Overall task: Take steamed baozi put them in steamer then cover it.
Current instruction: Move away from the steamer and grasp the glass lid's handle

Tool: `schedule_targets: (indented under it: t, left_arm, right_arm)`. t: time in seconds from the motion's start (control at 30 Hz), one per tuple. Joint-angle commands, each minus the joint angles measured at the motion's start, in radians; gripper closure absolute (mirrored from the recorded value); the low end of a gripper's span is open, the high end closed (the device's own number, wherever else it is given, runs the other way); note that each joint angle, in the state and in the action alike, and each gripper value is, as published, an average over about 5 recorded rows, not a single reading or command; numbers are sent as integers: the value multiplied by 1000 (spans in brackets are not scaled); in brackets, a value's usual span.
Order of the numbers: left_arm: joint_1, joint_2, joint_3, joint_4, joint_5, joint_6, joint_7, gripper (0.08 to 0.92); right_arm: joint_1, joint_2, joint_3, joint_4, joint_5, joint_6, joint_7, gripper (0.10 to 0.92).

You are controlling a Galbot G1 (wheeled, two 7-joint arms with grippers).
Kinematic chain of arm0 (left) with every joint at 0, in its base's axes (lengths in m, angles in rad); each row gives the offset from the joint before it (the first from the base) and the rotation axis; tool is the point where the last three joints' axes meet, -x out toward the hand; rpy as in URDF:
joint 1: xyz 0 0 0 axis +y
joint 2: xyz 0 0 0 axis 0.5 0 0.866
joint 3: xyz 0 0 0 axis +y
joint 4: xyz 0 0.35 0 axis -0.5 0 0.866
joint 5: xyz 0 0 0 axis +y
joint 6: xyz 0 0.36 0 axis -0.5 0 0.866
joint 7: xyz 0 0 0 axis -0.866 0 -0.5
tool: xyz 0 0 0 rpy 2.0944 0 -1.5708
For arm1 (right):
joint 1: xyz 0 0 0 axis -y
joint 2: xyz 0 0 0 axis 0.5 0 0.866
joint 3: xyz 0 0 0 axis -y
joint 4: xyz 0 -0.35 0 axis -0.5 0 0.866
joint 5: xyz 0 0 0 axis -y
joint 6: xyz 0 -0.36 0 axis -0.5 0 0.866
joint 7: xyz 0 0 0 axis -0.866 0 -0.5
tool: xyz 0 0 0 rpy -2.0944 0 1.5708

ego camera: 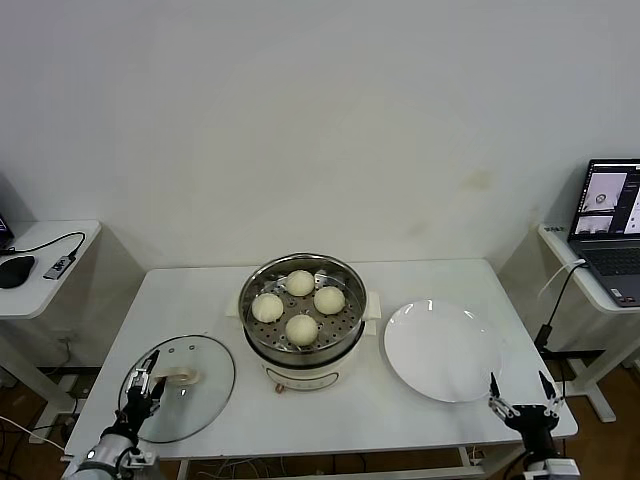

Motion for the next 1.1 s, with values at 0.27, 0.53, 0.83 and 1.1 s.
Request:
schedule_targets:
  t: [0.27, 0.53, 0.83, 1.1]
  left_arm:
    - [-119, -9, 35, 80, -52, 6, 11, 177]
    - [-141, -25, 47, 113, -66, 2, 12, 182]
    - [-149, -37, 56, 140, -67, -6, 12, 392]
    - [-158, -46, 57, 161, -68, -20, 0, 626]
  right_arm:
    - [-5, 21, -23, -19, -40, 10, 3, 203]
    - [-5, 26, -32, -23, -53, 10, 3, 203]
    - [-8, 28, -37, -24, -61, 10, 1, 203]
    - [-12, 32, -43, -23, -69, 12, 0, 203]
